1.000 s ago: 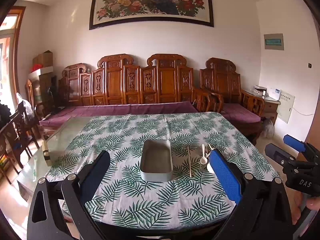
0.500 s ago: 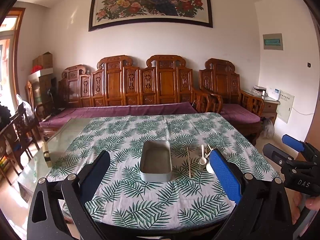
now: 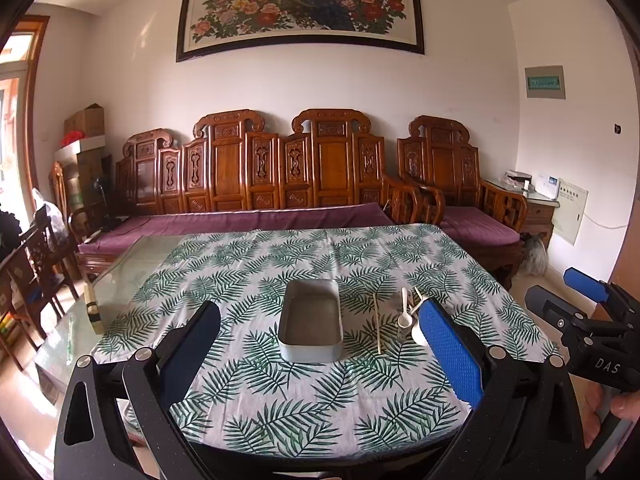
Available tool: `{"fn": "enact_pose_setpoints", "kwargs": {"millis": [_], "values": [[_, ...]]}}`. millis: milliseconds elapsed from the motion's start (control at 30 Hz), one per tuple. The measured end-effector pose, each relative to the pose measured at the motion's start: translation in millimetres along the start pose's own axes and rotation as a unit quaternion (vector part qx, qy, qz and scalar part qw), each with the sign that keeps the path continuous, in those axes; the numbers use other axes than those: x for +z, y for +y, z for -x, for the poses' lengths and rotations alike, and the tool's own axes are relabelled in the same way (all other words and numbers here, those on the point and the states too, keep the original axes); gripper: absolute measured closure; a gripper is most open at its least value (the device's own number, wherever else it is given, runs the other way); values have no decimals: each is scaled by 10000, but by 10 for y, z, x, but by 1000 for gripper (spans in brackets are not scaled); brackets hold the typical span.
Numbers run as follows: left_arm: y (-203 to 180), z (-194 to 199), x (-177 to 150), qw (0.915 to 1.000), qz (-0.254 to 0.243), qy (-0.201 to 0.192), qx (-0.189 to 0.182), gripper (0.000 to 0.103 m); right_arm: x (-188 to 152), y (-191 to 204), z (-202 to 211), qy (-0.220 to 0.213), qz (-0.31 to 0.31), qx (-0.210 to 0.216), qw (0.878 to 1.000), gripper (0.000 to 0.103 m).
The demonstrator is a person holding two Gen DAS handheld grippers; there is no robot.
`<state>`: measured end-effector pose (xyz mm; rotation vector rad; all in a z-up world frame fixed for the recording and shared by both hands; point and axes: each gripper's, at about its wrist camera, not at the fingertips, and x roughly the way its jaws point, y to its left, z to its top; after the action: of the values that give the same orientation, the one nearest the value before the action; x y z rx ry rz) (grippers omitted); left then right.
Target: Organize utensils
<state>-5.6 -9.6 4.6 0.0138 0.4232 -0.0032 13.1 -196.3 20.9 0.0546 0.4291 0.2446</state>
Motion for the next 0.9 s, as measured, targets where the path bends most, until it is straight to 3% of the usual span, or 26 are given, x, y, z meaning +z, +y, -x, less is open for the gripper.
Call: {"fn": "enact_pose_setpoints", "kwargs": {"millis": [900], "values": [[1,-40,22,10000,-1,88,-31,6,9,-5,-9,38,13,-4,10000,3]]}}
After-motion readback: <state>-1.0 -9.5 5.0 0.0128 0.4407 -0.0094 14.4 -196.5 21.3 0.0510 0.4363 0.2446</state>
